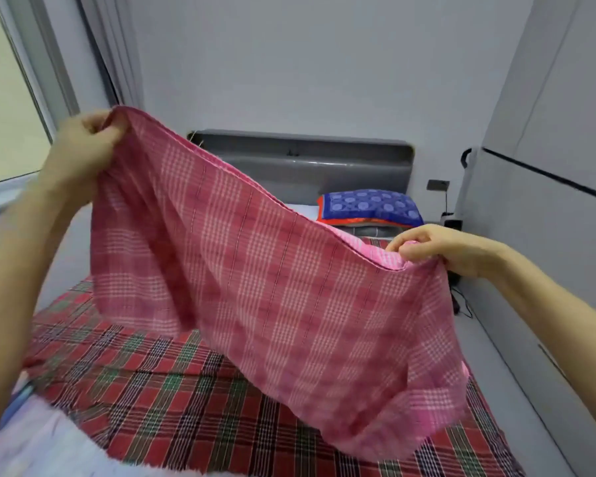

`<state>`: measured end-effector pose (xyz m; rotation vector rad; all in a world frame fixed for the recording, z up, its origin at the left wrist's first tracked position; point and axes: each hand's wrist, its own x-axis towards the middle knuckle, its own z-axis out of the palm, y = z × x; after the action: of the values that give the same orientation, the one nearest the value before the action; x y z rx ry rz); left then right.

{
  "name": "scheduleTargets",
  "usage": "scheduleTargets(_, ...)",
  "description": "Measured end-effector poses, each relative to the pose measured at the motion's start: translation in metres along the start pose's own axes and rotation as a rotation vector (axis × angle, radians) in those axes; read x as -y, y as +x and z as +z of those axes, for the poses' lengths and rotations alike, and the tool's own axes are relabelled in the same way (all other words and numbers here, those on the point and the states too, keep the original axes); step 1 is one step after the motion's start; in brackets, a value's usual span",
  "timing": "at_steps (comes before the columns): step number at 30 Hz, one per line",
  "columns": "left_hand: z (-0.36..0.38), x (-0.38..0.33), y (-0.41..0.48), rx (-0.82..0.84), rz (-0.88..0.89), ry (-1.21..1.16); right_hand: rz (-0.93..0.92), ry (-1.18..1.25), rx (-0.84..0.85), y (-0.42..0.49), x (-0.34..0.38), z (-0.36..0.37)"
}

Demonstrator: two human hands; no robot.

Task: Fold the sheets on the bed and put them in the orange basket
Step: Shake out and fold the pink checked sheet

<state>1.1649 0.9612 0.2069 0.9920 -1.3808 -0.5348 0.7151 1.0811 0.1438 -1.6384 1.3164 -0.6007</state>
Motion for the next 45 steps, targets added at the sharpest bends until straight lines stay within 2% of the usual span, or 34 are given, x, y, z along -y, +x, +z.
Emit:
scheduleTargets(4, -0.016, -0.057, 0.028, 0.036, 0.142, 0.133, -0.117, -0.020, 0.041, 0.001, 0.049, -0.020)
scheduleTargets(7, -0.019, -0.045, 0.037, 0.148, 0.113, 0.317, -0.060, -0.136, 0.056, 0.010, 0.061, -0.023)
scheduleTargets(9, -0.026, -0.013, 0.040, 0.223, 0.087, 0.554, 0.026, -0.300, 0.019, 0.030, 0.050, -0.017)
scheduleTargets(12, -0.035, 0.061, 0.038, 0.399, 0.015, 0.862, 0.222, -0.655, 0.053, 0.069, 0.010, -0.002)
scheduleTargets(15, -0.050, 0.158, 0.037, 0.574, -0.154, 0.987, 0.486, -1.072, 0.050, 0.125, -0.050, 0.023)
scheduleTargets(17, -0.056, 0.209, 0.038, 0.661, -0.291, 0.967, 0.528, -1.145, -0.030, 0.167, -0.083, 0.040)
scheduleTargets(19, -0.053, 0.223, 0.073, 0.623, -0.322, 0.883, 0.525, -1.169, -0.211, 0.214, -0.071, 0.033)
scheduleTargets(22, -0.040, 0.180, 0.206, 0.222, -0.117, 0.556, 0.410, -1.076, -0.719, 0.276, 0.042, -0.043)
scheduleTargets(24, -0.040, 0.121, 0.299, -0.032, 0.054, 0.321, 0.190, -0.986, -1.115, 0.282, 0.135, -0.102)
scheduleTargets(26, -0.048, 0.066, 0.374, -0.185, 0.236, 0.202, -0.042, -0.991, -1.496, 0.269, 0.207, -0.144)
scheduleTargets(29, -0.063, -0.001, 0.440, -0.289, 0.399, 0.120, -0.165, -1.068, -1.779, 0.233, 0.302, -0.184)
scheduleTargets(32, -0.068, -0.050, 0.435, -0.247, 0.491, 0.049, -0.195, -1.132, -1.941, 0.203, 0.338, -0.198)
scheduleTargets(34, -0.070, -0.057, 0.427, -0.240, 0.561, 0.036, -0.170, -1.170, -1.959, 0.191, 0.330, -0.198)
scheduleTargets(37, -0.075, -0.042, 0.406, -0.190, 0.590, 0.034, -0.077, -1.192, -1.874, 0.179, 0.292, -0.186)
scheduleTargets(42, -0.077, 0.006, 0.334, 0.008, 0.519, 0.178, 0.031, -1.285, -1.600, 0.160, 0.186, -0.156)
scheduleTargets(45, -0.082, 0.050, 0.273, 0.162, 0.435, 0.316, 0.059, -1.302, -1.421, 0.138, 0.106, -0.115)
